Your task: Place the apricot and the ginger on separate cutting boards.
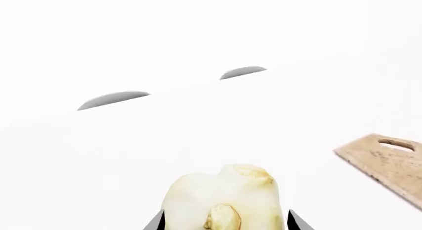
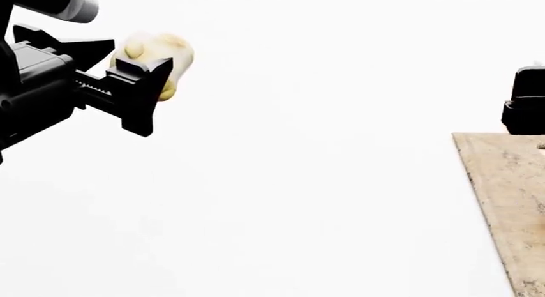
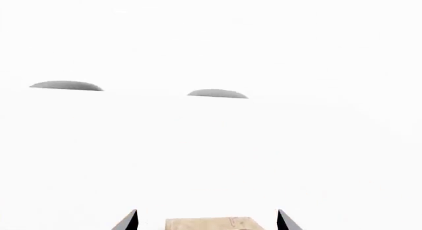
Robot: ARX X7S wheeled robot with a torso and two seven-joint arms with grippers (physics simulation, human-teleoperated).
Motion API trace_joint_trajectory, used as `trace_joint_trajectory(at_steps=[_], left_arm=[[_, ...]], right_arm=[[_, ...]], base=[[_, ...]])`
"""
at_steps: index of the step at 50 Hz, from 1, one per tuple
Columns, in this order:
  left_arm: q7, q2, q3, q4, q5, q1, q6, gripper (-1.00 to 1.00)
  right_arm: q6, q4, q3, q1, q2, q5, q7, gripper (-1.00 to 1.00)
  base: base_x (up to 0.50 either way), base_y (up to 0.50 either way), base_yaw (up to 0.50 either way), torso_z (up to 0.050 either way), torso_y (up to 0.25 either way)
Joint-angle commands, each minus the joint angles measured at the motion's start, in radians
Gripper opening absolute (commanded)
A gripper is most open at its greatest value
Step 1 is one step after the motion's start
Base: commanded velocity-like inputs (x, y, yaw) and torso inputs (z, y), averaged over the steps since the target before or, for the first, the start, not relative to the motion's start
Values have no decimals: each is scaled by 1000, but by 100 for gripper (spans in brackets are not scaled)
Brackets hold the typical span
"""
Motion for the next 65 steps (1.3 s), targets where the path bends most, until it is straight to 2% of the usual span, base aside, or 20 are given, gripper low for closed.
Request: trace_joint_trajectory(at_steps=[1, 14, 20, 21, 24, 31, 48, 54, 58, 65], left_arm=[[-13, -5, -13, 3, -3, 0, 23, -100], [-36, -20, -25, 29, -21, 6, 18, -100], [-46, -22, -31, 39, -5, 5, 41, -100], [-85, -16, -43, 36, 6, 14, 51, -100], [-101, -20, -50, 55, 25, 25, 77, -100], [-134, -34, -71, 87, -28, 26, 33, -100], [-128, -29, -51, 80, -19, 26, 43, -100], [-125, -25, -58, 48, -20, -20, 40, -100], [-127, -25, -63, 11, -4, -61, 47, -100], [-191, -79, -93, -64, 100, -70, 115, -100]], right_arm=[[54, -96, 1, 69, -13, 67, -34, 100], [-11, -72, -62, 52, 20, 48, -145, 100], [-5, -76, -62, 62, 21, 57, -152, 100], [-1, -78, -58, 62, 22, 62, -153, 100], [-9, -72, -57, 64, 21, 60, -155, 100], [-1, -80, -65, 65, 21, 65, -161, 100], [3, -90, -66, 56, 25, 76, -164, 100], [17, -82, -52, 59, 18, 88, -150, 100], [16, -82, -51, 57, 18, 89, -149, 100], [23, -86, -52, 55, 20, 96, -150, 100]], base=[[0, 0, 0, 0, 0], [0, 0, 0, 1, 1], [0, 482, 0, 0, 0], [0, 500, 0, 0, 0], [0, 500, 0, 0, 0], [0, 500, 0, 0, 0], [0, 500, 0, 0, 0], [0, 250, 0, 0, 2], [0, 0, 0, 0, 0], [0, 0, 0, 0, 0]])
